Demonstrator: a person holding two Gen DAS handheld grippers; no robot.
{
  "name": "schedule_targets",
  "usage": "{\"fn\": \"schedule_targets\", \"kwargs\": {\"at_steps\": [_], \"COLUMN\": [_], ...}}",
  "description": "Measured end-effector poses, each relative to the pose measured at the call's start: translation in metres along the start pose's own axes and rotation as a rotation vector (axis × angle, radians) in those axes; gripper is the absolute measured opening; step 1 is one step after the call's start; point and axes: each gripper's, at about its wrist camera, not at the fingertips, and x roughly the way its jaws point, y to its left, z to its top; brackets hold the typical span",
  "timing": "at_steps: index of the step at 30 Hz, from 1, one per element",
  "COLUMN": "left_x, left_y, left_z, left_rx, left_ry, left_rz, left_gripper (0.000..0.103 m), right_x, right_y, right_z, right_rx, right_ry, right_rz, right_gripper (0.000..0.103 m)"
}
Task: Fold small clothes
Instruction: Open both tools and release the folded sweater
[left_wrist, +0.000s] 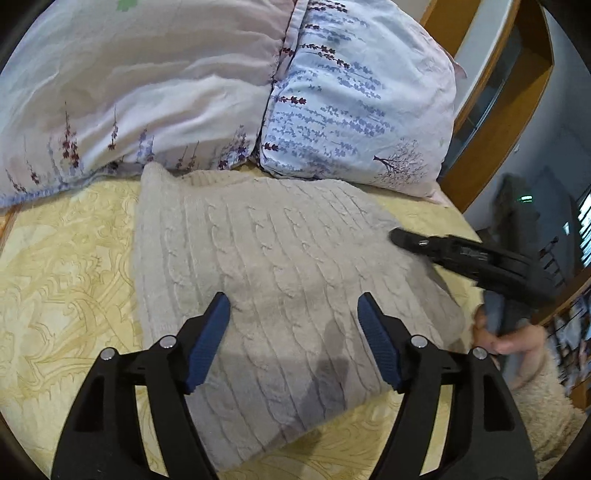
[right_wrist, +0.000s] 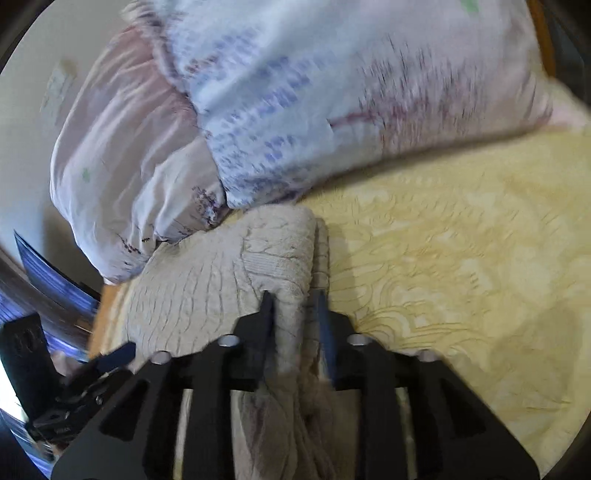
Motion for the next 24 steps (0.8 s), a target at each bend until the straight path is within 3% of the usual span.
{"fn": "schedule_targets", "kwargs": {"at_steps": [4,6,8,11,14,16,19,20,23,24], "left_x": [-0.023,-0.035,-0.041,-0.033,-0.012,-0.01,-0.025,-0.03,-0.045,-0.047], "left_y": [0.002,0.005,0.008,0.013,0.018,0.022,0.023,0.021,0.021,0.02], "left_z": [-0.006,-0.012,-0.019,-0.026,-0.029,-0.031,-0.036,-0.04,-0.053,-0.057], "left_rx": [-0.012,-0.008,0.008,0.019,0.004,-0.021,-0.045,-0.044,-0.045,-0.048], "left_ry": [-0.038,-0.067,-0.075,-0.03,0.05,0.049,0.013,-0.002,-0.031,-0.033], "left_rz": [-0.012,0.032,0.127,0.213,0.236,0.232,0.207,0.213,0.238,0.241], "left_gripper": [0.071,0.072,0.072,0.072,0.074,0.075,0.075,0.078,0.083,0.083], "right_x": [-0.04,-0.049,-0.048,-0.032,-0.021,-0.025,-0.044,-0.05,-0.063,-0.063], "right_y": [0.031,0.042,0.052,0.056,0.057,0.062,0.066,0.067,0.066,0.065], "right_z": [-0.018,-0.027,-0.039,-0.05,-0.056,-0.057,-0.063,-0.065,-0.074,-0.076], "right_rx": [-0.143,-0.198,-0.247,-0.291,-0.294,-0.301,-0.313,-0.314,-0.31,-0.299], "right_ry": [-0.08,-0.075,-0.045,0.017,0.034,0.024,-0.04,-0.064,-0.112,-0.112], "right_rz": [0.029,0.051,0.051,-0.015,-0.059,-0.084,-0.101,-0.123,-0.154,-0.165], "right_gripper": [0.039,0.039,0.039,0.04,0.042,0.042,0.067,0.084,0.089,0.095]}}
